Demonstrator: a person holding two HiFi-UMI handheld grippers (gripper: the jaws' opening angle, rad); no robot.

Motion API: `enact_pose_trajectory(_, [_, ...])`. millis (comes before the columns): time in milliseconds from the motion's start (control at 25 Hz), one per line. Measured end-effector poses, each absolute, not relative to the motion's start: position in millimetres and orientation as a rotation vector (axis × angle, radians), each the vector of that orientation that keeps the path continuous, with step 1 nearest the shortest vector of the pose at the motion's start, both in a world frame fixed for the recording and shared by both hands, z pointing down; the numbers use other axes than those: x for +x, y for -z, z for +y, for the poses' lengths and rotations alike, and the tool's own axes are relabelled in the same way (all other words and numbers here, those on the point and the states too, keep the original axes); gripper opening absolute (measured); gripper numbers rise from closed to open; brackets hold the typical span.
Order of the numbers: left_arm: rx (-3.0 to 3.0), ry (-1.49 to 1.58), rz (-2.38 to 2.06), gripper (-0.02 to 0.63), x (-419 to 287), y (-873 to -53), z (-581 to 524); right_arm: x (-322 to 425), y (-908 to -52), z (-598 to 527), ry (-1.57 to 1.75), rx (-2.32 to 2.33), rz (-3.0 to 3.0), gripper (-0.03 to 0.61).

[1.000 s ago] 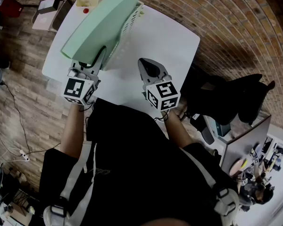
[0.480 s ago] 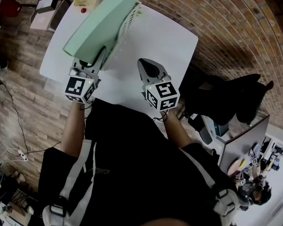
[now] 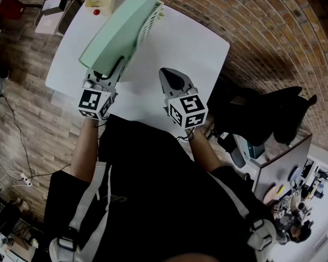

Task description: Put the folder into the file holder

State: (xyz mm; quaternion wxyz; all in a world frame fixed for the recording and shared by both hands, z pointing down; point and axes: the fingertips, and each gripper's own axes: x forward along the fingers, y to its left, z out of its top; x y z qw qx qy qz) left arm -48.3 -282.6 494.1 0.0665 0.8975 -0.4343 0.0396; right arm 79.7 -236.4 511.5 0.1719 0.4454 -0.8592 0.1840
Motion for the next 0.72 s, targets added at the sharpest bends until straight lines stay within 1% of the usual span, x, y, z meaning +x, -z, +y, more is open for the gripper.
enact_pose_trajectory(720, [2.719, -0.194, -1.293, 0.15, -45.9, -511.2, -281.7, 71.6, -511.1, -234.5, -0.514, 1.249, -2.442, 0.009])
